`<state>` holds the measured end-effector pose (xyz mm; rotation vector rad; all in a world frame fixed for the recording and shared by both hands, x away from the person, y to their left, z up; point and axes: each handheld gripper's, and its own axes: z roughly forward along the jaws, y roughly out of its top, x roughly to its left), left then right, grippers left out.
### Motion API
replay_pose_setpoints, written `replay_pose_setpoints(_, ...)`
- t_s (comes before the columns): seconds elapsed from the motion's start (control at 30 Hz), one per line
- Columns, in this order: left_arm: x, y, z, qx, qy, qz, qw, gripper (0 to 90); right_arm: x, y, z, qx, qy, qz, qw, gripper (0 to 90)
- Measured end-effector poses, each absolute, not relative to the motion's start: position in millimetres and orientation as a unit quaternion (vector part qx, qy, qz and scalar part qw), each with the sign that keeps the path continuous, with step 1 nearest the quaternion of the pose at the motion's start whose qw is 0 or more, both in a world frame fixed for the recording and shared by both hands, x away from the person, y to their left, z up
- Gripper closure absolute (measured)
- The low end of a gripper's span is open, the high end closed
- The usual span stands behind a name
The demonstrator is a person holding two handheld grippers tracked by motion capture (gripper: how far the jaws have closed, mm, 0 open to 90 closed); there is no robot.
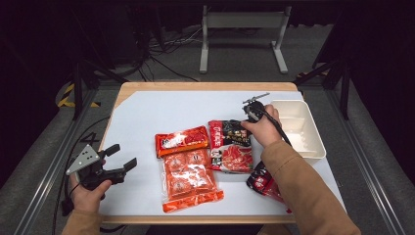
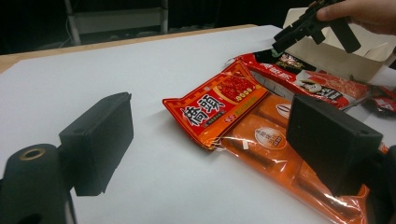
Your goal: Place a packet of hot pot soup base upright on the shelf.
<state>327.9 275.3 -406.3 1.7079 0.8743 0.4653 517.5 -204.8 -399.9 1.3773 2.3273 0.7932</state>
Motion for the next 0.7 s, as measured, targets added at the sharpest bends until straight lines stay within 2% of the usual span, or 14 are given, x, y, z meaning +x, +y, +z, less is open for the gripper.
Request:
replay_pose_setpoints(0.13,327.9,275.3,-406.3,0.722,0.369,0.196,0.552,15.5,520.3,-205.5,-405.3,0.499,0.812,0.264,0.149,25.9)
replay_pose_setpoints(0.4,328.6,274.3,-406.7,0.723,0.368,0.196,0.552,15.5,524.3,-205.2,-413.1,0.509,0.812,0.252,0.133,25.1)
replay_pose_setpoints(0.63,329.2,274.5,-406.9,0.722,0.368,0.194,0.552,15.5,528.3,-205.4,-416.7,0.500,0.821,0.249,0.118,32.9)
replay_pose_setpoints(0.7,329.4,274.0,-407.0,0.722,0.368,0.194,0.552,15.5,528.5,-206.3,-415.7,0.499,0.823,0.245,0.114,41.6)
